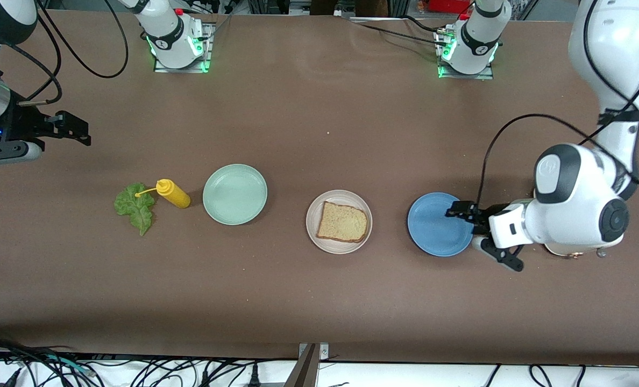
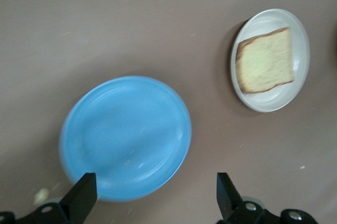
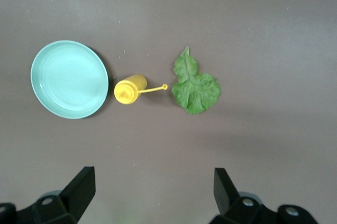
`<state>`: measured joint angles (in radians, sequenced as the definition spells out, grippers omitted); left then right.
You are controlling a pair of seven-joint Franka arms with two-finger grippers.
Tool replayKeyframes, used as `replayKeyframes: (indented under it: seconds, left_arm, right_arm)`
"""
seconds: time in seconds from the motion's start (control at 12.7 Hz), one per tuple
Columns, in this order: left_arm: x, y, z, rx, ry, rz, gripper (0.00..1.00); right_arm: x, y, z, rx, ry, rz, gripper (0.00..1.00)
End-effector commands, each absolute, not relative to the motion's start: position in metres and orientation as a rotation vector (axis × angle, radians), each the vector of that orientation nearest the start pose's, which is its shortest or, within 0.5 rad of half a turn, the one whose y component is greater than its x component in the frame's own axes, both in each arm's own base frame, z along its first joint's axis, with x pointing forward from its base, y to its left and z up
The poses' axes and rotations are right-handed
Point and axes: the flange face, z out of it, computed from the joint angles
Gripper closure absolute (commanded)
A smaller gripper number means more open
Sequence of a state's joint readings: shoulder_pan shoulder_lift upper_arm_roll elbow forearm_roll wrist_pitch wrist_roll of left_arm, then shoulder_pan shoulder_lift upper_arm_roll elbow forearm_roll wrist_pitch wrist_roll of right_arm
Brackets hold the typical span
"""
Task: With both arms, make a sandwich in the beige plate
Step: 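Withdraw the left gripper while the right gripper reaches the mustard bottle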
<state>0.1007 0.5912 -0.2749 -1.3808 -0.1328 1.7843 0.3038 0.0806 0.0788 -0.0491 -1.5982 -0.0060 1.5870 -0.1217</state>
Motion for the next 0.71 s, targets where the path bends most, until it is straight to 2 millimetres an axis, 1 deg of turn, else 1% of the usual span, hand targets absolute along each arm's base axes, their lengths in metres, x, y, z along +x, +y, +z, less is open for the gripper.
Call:
replayKeyframes:
  seconds: [0.0,0.08,0.16,0.24,0.39,0.47,0.55,0.63]
  left_arm:
    - [0.669,-0.099,0.43,-3.19,0.518,0.247,0.0]
    - [0.661,-0.097,0.457,-3.166,0.469,0.221,0.0]
    - [0.651,-0.094,0.482,-3.146,0.449,0.206,0.0]
    - [0.641,-0.087,0.508,-3.132,0.435,0.193,0.0]
    - [0.619,-0.082,0.56,-3.114,0.418,0.121,0.0]
    - [0.609,-0.079,0.577,-3.107,0.405,0.111,0.0]
    - [0.597,-0.076,0.588,-3.098,0.388,0.108,0.0]
    - [0.589,-0.074,0.588,-3.091,0.388,0.139,0.0]
  right_arm:
    - [0.57,0.015,0.571,-3.134,-0.283,0.192,0.0]
    - [0.574,0.02,0.569,-3.137,-0.291,0.181,0.0]
    - [0.578,0.021,0.561,-3.136,-0.293,0.197,0.0]
    - [0.581,0.02,0.56,-3.137,-0.291,0.2,0.0]
    - [0.585,0.021,0.55,-3.137,-0.291,0.219,0.0]
    - [0.593,0.02,0.535,-3.131,-0.288,0.231,0.0]
    - [0.605,0.017,0.518,-3.128,-0.278,0.216,0.0]
    - [0.616,0.014,0.503,-3.127,-0.305,0.192,0.0]
